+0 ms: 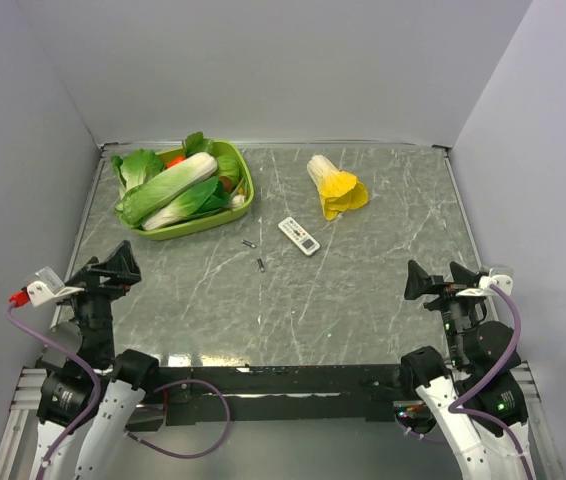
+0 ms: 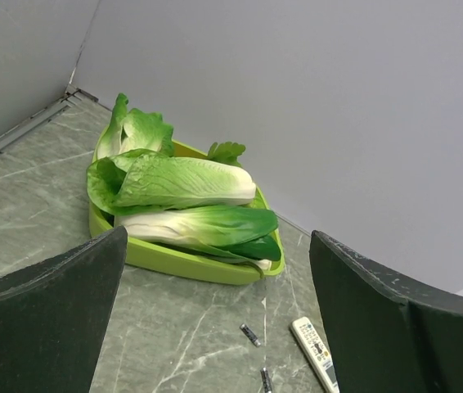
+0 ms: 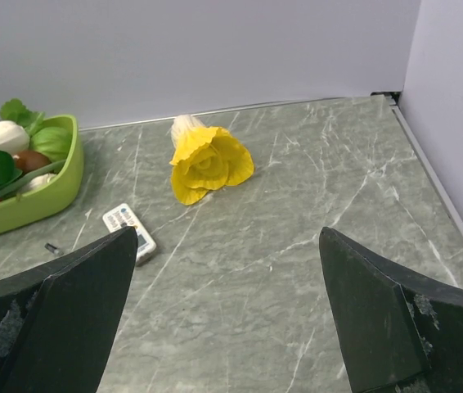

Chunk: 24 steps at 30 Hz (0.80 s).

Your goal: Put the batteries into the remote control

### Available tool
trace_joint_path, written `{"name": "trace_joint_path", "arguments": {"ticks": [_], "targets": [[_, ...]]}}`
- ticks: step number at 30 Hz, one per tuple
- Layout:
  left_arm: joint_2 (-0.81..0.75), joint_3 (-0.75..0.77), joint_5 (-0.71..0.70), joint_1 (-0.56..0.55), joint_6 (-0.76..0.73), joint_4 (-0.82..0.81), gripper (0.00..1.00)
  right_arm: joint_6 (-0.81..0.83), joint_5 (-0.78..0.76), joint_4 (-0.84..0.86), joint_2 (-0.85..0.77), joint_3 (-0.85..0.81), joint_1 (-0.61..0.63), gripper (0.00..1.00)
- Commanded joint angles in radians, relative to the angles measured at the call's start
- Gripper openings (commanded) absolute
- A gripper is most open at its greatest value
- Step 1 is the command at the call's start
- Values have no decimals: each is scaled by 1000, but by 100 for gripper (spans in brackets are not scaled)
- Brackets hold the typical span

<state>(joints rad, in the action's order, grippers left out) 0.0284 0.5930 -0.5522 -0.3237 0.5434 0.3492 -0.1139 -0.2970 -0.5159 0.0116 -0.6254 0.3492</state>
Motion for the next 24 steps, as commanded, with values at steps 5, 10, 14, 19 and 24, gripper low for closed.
{"name": "trace_joint_path", "arguments": {"ticks": [5,10,14,19,24], "targets": [[39,25,24,9,7,-7,97,-29,125,45,45,-31,4,100],[41,33,26,11,23,14,97,-21,380,97,296,-89,4,100],[30,33,37,12,24,16,97,-50,501,175,497,-128,4,100],[21,37,34,14,32,31,97,-75,476,221,784,-216,4,100],[-1,31,37,14,30,27,97,-17,536,205,1081,-341,8,100]]}}
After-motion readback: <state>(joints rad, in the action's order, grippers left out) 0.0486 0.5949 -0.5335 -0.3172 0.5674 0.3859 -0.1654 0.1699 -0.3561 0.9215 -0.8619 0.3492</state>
